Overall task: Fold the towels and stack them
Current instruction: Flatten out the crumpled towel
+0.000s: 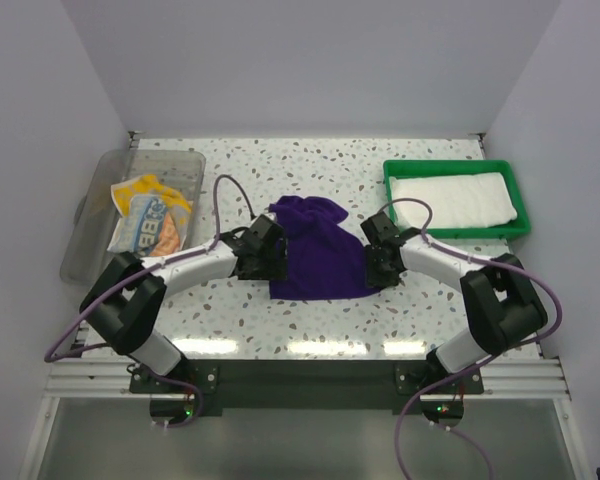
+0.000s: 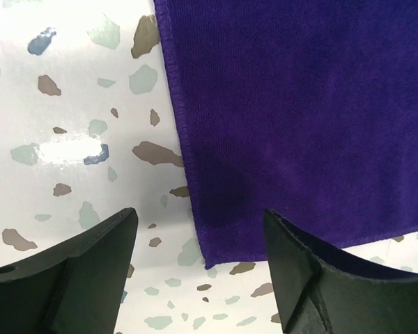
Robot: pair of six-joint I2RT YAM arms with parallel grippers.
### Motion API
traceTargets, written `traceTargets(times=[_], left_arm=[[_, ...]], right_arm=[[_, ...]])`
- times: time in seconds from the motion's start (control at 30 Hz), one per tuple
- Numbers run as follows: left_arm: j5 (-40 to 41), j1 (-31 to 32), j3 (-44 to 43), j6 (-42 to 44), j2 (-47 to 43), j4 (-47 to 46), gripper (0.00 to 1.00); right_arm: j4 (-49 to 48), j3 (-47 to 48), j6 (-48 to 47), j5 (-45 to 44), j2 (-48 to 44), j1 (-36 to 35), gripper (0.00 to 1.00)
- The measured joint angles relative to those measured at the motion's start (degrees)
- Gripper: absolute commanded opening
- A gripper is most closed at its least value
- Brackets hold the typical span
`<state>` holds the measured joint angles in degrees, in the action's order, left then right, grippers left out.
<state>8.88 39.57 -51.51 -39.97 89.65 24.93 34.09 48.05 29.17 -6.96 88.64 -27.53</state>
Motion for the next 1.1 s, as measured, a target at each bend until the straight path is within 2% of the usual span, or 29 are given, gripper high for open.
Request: traceTargets(times=[0.07, 0.17, 0.4, 0.77, 1.1], left_arm=[[-0.22, 0.22, 0.00, 0.00, 0.94, 0.00, 0.75], [-0.61, 0.87, -0.02, 0.00, 2.32, 0.02, 0.69], [-0.35, 2.95, -1.60, -1.46, 4.39, 0.42, 0.52], [3.06, 7.52, -3.65, -6.82, 5.90, 4.42, 0.51], [4.63, 8.09, -3.63, -10.29, 5.90, 5.16, 0.50]], right_arm=[[-0.44, -0.15, 0.17, 0.04, -0.04, -0.02, 0.24], [-1.07, -0.24, 0.28, 0.44, -0.07, -0.04, 0.17], [-1.64, -0.33, 0.09, 1.07, -0.09, -0.11, 0.12], [-1.79, -0.28, -1.05, 1.84, 0.00, -0.07, 0.11], [-1.97, -0.28, -2.38, 2.19, 0.02, -0.07, 0.11]])
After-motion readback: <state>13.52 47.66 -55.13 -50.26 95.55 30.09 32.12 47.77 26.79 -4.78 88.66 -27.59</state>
